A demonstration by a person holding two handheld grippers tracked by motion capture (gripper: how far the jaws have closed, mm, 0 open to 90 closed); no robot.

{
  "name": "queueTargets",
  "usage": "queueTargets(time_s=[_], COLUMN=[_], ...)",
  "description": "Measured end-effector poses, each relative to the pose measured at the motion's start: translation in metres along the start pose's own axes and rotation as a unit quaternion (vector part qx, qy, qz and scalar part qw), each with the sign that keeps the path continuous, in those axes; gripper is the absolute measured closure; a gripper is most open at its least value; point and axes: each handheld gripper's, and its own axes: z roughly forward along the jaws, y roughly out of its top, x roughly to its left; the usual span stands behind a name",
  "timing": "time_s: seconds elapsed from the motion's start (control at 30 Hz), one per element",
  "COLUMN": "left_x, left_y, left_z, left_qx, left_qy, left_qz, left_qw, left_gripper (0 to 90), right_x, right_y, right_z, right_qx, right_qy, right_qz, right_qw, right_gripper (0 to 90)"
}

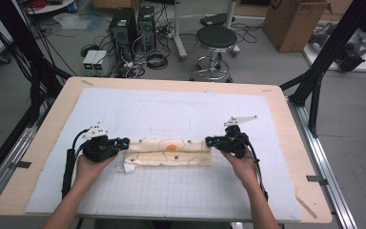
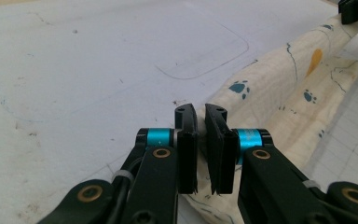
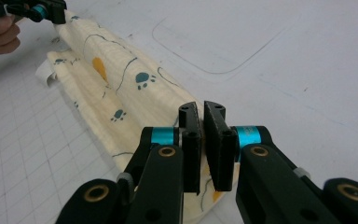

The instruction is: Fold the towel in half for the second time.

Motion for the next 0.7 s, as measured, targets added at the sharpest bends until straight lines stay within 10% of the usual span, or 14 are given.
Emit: queueTargets(time_s=[0.7], left_x=[-0.008], left_y=[-0.018], left_z=[-0.008], left_qx=[0.032], left_qy=[-0.027], left_qz=[0.015], left_qw=[0.999], left_gripper=[82.3], right_x=[0.011], right_y=[-0.019], right_z=[0.0], right_qx=[0.018], right_qy=[0.003], right_qz=[-0.011], right_qw=[0.9998], right_gripper=[85.0])
